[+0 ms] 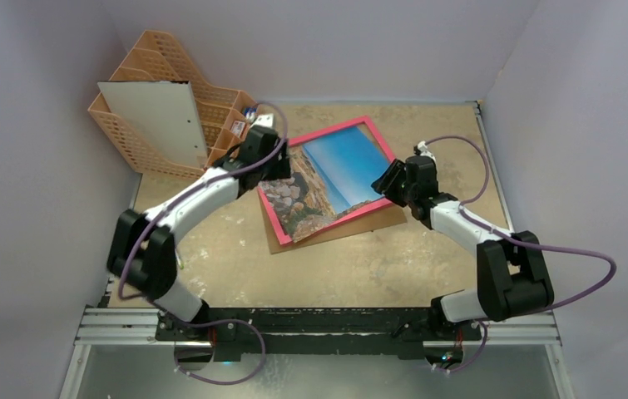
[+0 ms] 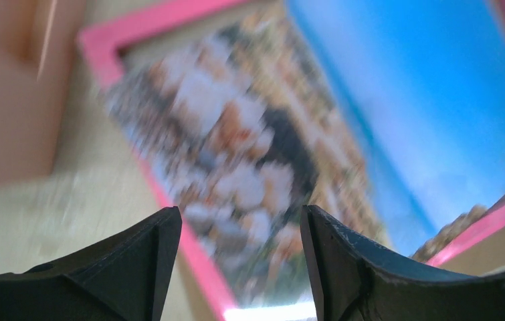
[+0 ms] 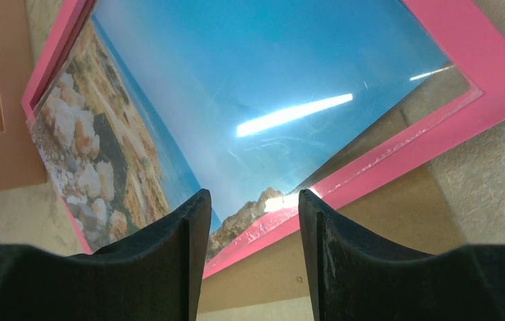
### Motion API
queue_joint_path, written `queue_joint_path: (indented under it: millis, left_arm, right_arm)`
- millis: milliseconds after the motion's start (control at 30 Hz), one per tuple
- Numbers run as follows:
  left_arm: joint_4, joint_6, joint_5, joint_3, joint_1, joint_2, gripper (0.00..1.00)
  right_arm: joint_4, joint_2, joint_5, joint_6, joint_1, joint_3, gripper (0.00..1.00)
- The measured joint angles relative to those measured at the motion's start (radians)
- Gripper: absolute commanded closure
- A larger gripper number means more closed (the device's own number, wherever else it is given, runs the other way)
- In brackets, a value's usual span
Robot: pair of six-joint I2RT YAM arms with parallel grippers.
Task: Put the photo into the frame
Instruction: Turn over the photo frame at the center of the board.
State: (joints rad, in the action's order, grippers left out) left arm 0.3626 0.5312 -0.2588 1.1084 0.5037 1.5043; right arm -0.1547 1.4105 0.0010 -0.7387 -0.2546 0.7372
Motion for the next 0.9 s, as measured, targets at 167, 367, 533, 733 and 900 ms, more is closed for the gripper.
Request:
queue_joint_path:
  millis: [167,367,533,733,900]
  left_arm:
    - [-0.064,-0.192,0.059,0.362,0.0,0.325,0.32]
    - [-0.053,-0.42,0.141,0.678,-0.01,0.62,0.32]
    - [-0.037,-0.514,0.232,0.838,-0.053,0.763,0.31]
    - [-0.02,-0.56,0.351,0.972,-0.118,0.883,0.31]
    - [0.005,-0.58,0.423,1.049,-0.152,0.979,0.32]
  right_arm:
    - [0.0,-0.002,-0.043,0.0,0.0,-0.033,0.48]
    - [0.0,-0.034,-0.097,0.002,0.0,-0.082,0.49]
    - [-0.001,-0.055,-0.127,0.01,0.0,-0.096,0.5]
    - [-0.001,-0.055,-0.144,0.018,0.0,-0.096,0.51]
    - [-0.001,-0.055,-0.15,0.016,0.0,-0.097,0.53]
